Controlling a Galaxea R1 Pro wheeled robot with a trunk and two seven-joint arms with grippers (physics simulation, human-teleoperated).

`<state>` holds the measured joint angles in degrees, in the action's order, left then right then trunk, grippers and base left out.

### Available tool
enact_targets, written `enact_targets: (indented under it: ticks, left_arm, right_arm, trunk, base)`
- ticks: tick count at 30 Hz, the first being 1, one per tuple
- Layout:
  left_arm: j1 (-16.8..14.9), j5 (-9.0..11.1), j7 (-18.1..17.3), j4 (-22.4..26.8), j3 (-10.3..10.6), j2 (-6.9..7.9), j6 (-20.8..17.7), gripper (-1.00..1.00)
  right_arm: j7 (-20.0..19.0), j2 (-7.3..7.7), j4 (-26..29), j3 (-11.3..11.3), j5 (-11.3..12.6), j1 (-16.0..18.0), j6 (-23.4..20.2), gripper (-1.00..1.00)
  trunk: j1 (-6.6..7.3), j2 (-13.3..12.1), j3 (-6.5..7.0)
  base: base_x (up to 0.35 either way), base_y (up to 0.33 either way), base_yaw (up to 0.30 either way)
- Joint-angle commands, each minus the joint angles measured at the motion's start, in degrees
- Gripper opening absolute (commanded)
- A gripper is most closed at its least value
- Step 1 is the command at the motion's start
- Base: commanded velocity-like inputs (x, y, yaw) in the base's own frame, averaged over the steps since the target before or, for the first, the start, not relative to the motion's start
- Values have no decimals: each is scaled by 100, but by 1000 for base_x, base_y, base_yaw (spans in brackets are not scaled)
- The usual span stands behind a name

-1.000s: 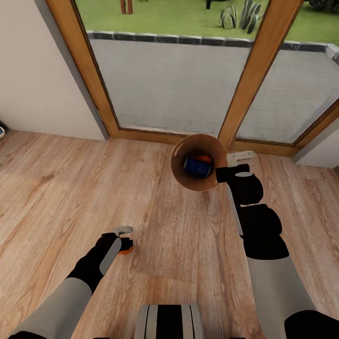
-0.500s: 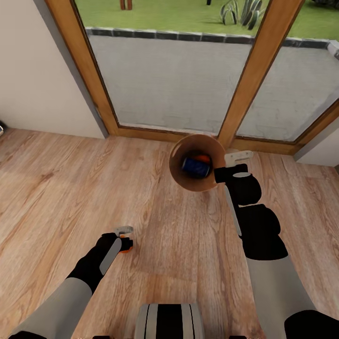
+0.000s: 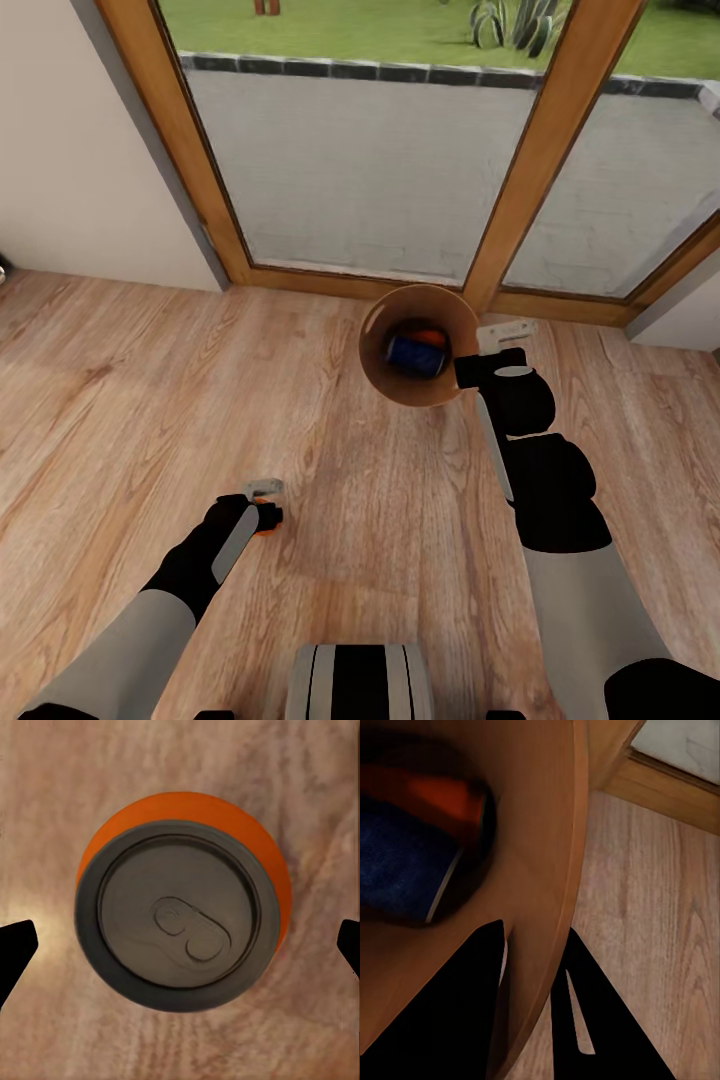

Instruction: Put the three can of soda from the living room inside the tash can in the kitchen.

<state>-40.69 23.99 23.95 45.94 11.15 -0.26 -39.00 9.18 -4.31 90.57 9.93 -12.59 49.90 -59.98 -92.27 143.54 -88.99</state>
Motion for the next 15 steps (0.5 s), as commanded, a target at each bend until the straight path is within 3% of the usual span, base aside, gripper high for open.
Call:
enact_targets:
  ticks: [1, 2, 15]
  left_arm:
    - [0, 0, 1, 0, 0, 0, 23, 100]
    - [0, 0, 4, -2, -1, 0, 54, -100]
    - [0, 0, 22, -7, -42, 0, 103, -100]
  right_arm:
    - [-13, 0, 4, 0, -51, 2, -2, -100]
    - [-13, 0, 4, 0, -51, 2, -2, -100]
    - [-13, 0, 4, 1, -51, -6, -2, -100]
  trunk:
    - [1, 0, 1]
    - [1, 0, 1]
    - [1, 0, 1]
  base:
    - [0, 0, 0]
    - [0, 0, 0]
    - [0, 0, 0]
